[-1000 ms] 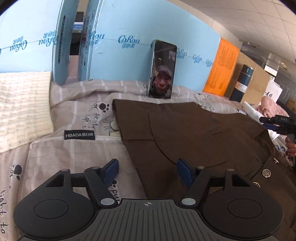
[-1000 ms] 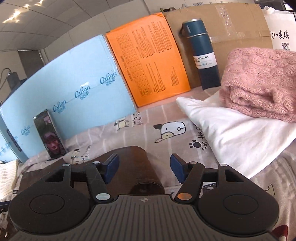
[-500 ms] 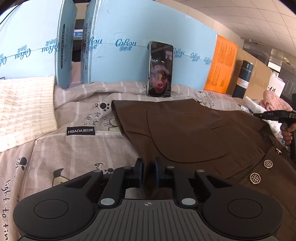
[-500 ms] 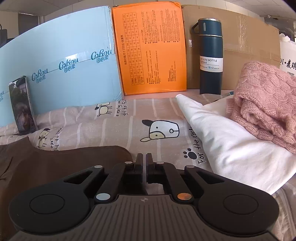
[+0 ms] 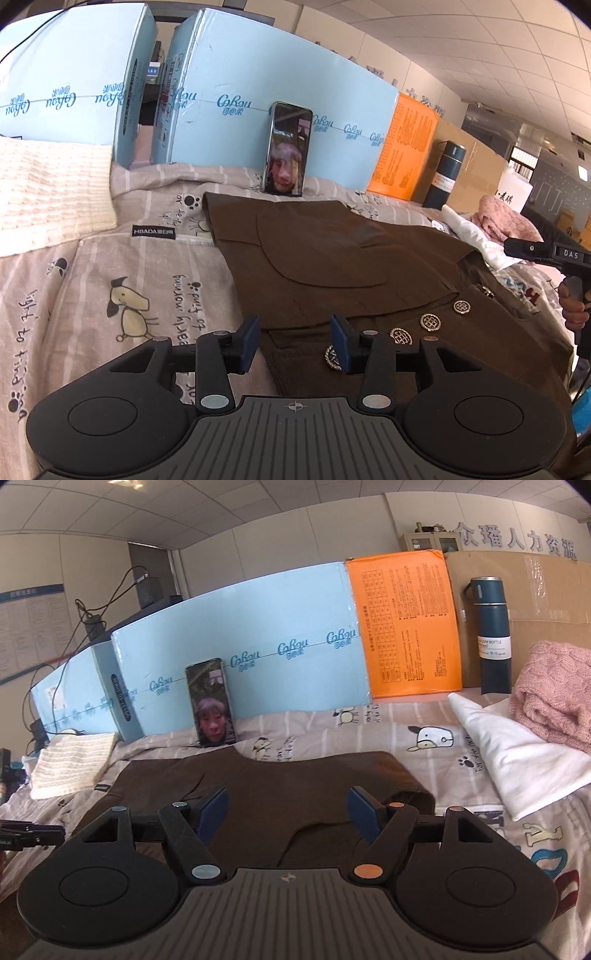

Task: Fold clothes

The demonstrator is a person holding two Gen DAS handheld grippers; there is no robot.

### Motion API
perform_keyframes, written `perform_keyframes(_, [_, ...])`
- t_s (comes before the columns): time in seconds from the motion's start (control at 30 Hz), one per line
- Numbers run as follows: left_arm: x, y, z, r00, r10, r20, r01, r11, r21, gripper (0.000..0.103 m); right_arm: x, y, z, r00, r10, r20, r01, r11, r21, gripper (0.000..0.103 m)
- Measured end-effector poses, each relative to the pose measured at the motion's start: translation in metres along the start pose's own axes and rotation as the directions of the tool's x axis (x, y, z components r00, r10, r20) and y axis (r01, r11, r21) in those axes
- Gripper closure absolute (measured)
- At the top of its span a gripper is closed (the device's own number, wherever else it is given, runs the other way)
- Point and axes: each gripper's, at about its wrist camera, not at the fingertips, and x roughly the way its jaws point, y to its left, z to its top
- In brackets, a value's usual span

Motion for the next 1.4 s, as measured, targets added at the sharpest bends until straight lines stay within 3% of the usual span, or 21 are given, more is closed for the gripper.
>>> perform_keyframes(0.23, [-0.011,-0.009,-0.019,0.999,-0.024,-0.022,0.024,1.000,-0.001,0.060,0.008,0.032,-0.032,0.988,0.070,-0.137,-0.081,0.994,-0.078,0.032])
perform_keyframes(0.3, [-0.015,-0.009,-0.020,0.998,-0.055,-0.005,0.055,0.998,-0.006,0.060,0.014,0.033,-0.035,0.983,0.072,-0.169,-0.085,0.994,-0.072,0.032])
perform_keyframes(0.37, [-0.018,-0.010,-0.021,0.995,-0.096,0.017,0.096,0.995,-0.009,0.051,0.019,0.032,-0.039,0.979,0.067,-0.191,-0.080,0.995,-0.062,0.032])
perform_keyframes(0.5, [-0.018,-0.014,-0.021,0.987,-0.162,0.024,0.161,0.987,0.021,0.051,0.025,0.030,-0.048,0.975,0.053,-0.215,-0.066,0.996,-0.055,0.032])
perform_keyframes(0.57, [-0.012,-0.019,-0.022,0.991,-0.135,-0.009,0.135,0.989,0.054,0.054,0.024,0.031,-0.049,0.976,0.051,-0.211,-0.065,0.996,-0.059,0.031])
perform_keyframes(0.6, [-0.009,-0.021,-0.022,0.993,-0.115,-0.020,0.116,0.991,0.073,0.060,0.023,0.032,-0.050,0.977,0.050,-0.209,-0.064,0.996,-0.061,0.031])
perform_keyframes(0.63, [-0.006,-0.022,-0.022,0.995,-0.094,-0.025,0.096,0.991,0.093,0.080,0.023,0.032,-0.050,0.977,0.050,-0.207,-0.064,0.996,-0.063,0.031])
perform_keyframes(0.67, [-0.004,-0.023,-0.023,0.997,-0.072,-0.028,0.075,0.991,0.114,0.093,0.023,0.033,-0.051,0.977,0.049,-0.206,-0.064,0.996,-0.065,0.031])
perform_keyframes(0.73, [-0.003,-0.026,-0.022,0.999,-0.039,-0.016,0.041,0.988,0.152,0.100,0.022,0.032,-0.050,0.978,0.046,-0.202,-0.061,0.996,-0.069,0.031])
perform_keyframes(0.9, [-0.015,-0.031,-0.011,0.997,-0.024,0.076,0.008,0.978,0.207,0.101,0.018,0.034,-0.044,0.985,0.012,-0.170,-0.031,0.993,-0.112,0.030])
perform_keyframes(1.07, [0.004,-0.029,-0.012,0.999,0.040,-0.010,-0.036,0.969,0.244,0.100,0.019,0.033,-0.042,0.984,-0.056,-0.168,0.029,0.986,-0.162,0.029])
perform_keyframes(1.2, [0.008,-0.030,-0.011,0.997,0.071,-0.025,-0.061,0.961,0.270,0.098,0.024,0.031,-0.049,0.972,-0.133,-0.192,0.091,0.972,-0.216,0.026])
perform_keyframes(1.3, [0.005,-0.034,-0.011,0.994,0.110,-0.004,-0.103,0.946,0.308,0.085,0.024,0.028,-0.051,0.972,-0.137,-0.189,0.096,0.972,-0.214,0.023])
perform_keyframes(1.33, [0.002,-0.035,-0.011,0.990,0.140,0.016,-0.138,0.937,0.320,0.063,0.022,0.028,-0.050,0.974,-0.135,-0.179,0.095,0.972,-0.216,0.023])
perform_keyframes(1.37, [-0.002,-0.036,-0.012,0.983,0.180,0.046,-0.185,0.925,0.331,0.025,0.019,0.029,-0.049,0.978,-0.132,-0.159,0.094,0.970,-0.223,0.023])
perform_keyframes(1.4, [-0.007,-0.037,-0.013,0.973,0.213,0.084,-0.229,0.913,0.337,0.013,0.013,0.030,-0.048,0.984,-0.121,-0.133,0.087,0.968,-0.236,0.023])
